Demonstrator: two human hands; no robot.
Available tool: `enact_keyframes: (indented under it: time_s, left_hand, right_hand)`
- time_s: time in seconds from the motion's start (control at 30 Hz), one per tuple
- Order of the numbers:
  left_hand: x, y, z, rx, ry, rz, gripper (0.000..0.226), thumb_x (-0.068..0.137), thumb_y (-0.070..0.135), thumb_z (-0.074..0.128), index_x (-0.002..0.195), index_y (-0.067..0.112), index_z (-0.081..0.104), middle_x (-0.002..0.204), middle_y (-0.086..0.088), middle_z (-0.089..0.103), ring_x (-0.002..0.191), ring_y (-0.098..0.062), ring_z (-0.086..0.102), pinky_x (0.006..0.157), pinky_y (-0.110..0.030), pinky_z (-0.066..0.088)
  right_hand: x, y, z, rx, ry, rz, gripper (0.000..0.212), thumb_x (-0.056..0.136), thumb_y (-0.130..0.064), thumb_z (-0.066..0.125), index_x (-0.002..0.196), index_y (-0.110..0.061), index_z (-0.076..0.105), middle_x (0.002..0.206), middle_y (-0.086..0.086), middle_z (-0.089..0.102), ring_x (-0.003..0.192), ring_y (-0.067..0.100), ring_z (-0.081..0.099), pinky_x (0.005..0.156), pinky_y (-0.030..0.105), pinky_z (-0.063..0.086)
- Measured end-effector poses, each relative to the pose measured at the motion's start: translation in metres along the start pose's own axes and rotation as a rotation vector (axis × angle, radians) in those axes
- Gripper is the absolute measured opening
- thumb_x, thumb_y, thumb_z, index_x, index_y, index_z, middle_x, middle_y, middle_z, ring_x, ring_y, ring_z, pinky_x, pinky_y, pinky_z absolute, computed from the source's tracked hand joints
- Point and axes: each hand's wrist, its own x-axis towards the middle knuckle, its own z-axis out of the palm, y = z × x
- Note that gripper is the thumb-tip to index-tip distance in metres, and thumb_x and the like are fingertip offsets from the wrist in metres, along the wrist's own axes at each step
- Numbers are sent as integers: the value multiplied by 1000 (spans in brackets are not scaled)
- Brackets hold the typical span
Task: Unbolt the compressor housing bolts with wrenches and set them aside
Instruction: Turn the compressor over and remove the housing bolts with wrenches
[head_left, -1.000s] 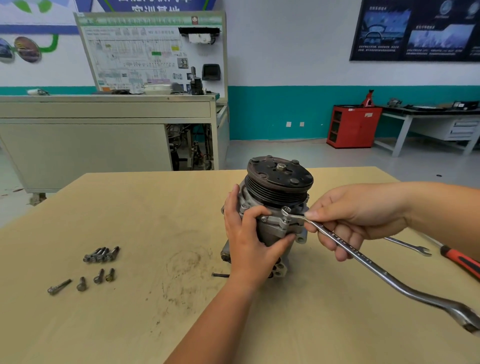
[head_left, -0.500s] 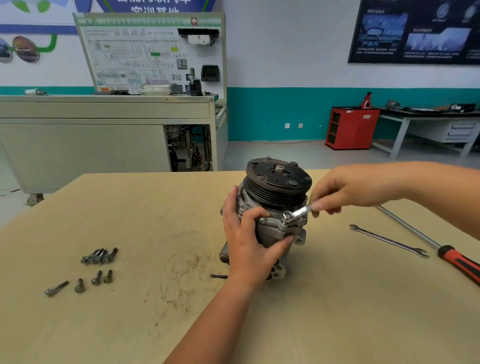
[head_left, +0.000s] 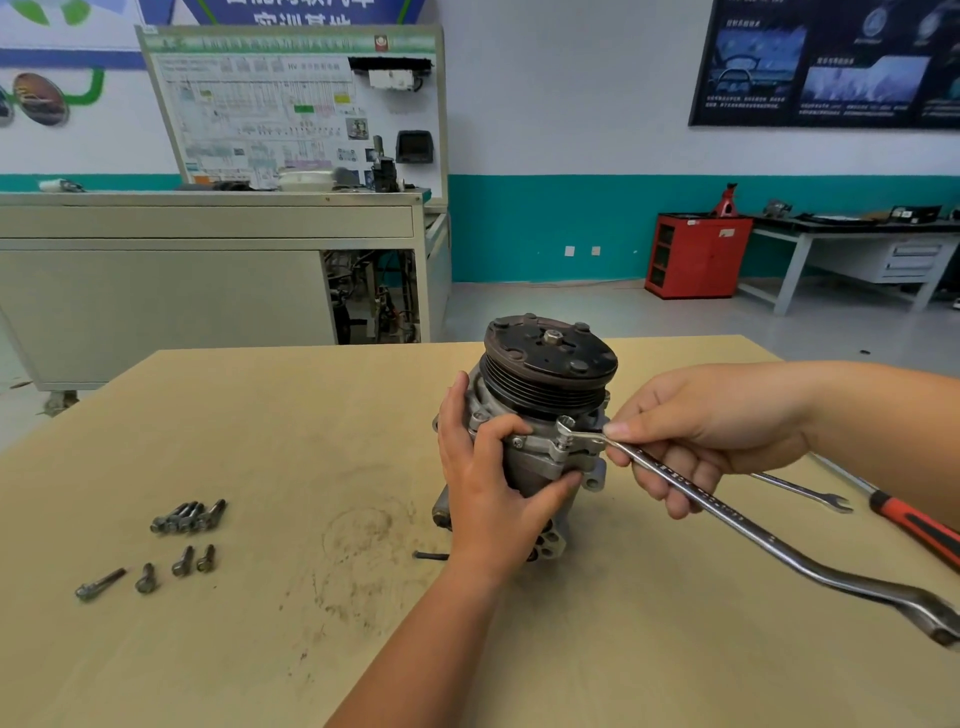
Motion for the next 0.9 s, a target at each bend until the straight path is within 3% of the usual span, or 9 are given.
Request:
enact_keyframes:
  time_s: [0.37,0.47,0.53,0.63,0.77,0.9]
  left_hand:
    - [0,2,-1,-4,16,9,47,63,46,73,100,31,47,152,10,8,145,-24,17,113,-52,28]
    - [0,2,-1,-7,8,1,46,62,46,73,98,32,47,152,11,9,145,-23,16,115,-47,26]
    - [1,2,-1,-4,1,-5,46,62,47,73,97,34,46,152,13,8,145,-18,14,116,-37,22]
    - [2,0,-3,15,-11,0,48,60,46,75,95,35,46,151,14,8,144,-11,13,113,-22,17]
    - [3,1,-6,1,-31,-1,47,59,48,74,95,37,46,152,13,9,145,-14,14,113,-27,21]
    - [4,1,-9,-25,-50,-6,48,58,47,75,95,37,46,153,9,11,145,-17,16,114,-37,25]
  right_hand:
    - [-3,-2,1,-75,-19,28,30,98,-29,41,79,-10,54,52,1,60,44,10,61,42,17,48]
    - [-3,-6,-3,-143,-34,75,30,98,-30,42,80,-11,55,53,0,59,45,11,61,42,17,47]
    - [-4,-11,-9,-250,-38,104,31,97,-33,44,77,-14,59,53,-2,56,43,10,56,43,18,46]
    - [-1,-14,-14,-440,108,71,33,93,-41,48,72,-25,68,51,-11,49,44,5,43,48,18,38]
    - [7,-10,-19,-744,310,-103,28,91,-48,50,69,-45,67,55,-22,56,52,-6,49,52,12,35]
    - [-1,-6,-24,-506,140,-84,23,93,-37,51,85,-29,71,66,-14,61,61,-1,54,61,12,45]
